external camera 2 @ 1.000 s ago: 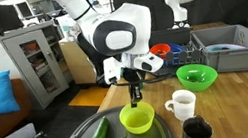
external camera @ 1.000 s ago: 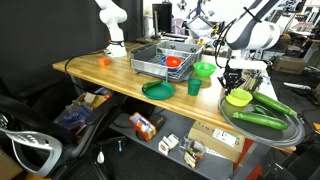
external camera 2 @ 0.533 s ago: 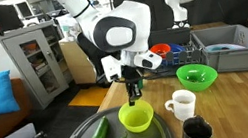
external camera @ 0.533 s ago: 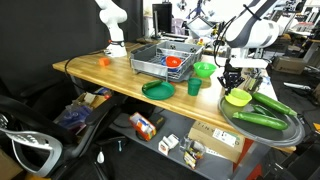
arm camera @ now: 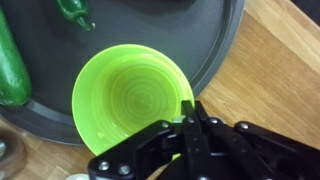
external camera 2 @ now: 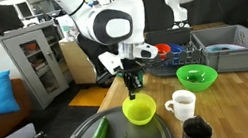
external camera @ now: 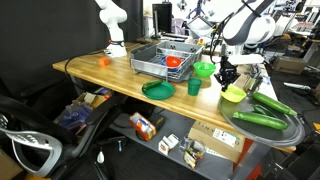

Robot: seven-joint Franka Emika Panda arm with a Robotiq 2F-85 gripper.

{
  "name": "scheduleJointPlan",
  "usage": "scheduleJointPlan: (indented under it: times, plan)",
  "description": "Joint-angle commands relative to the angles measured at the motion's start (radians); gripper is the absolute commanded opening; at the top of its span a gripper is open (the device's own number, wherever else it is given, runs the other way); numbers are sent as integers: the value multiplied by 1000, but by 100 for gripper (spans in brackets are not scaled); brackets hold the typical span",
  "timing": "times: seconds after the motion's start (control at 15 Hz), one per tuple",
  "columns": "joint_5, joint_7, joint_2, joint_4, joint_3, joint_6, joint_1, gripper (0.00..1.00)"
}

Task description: Remove the yellow bowl from the grey tray and put it on the table

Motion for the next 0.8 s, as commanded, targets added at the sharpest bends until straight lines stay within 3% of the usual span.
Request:
scheduleJointPlan:
  times: [0.0, 0.27, 0.73]
  plan:
    - [-41, -22, 10, 36, -5, -29, 10, 1]
    - [-82, -36, 32, 88, -5, -56, 15, 1]
    - [-185, -192, 81, 228, 5, -211, 12, 1]
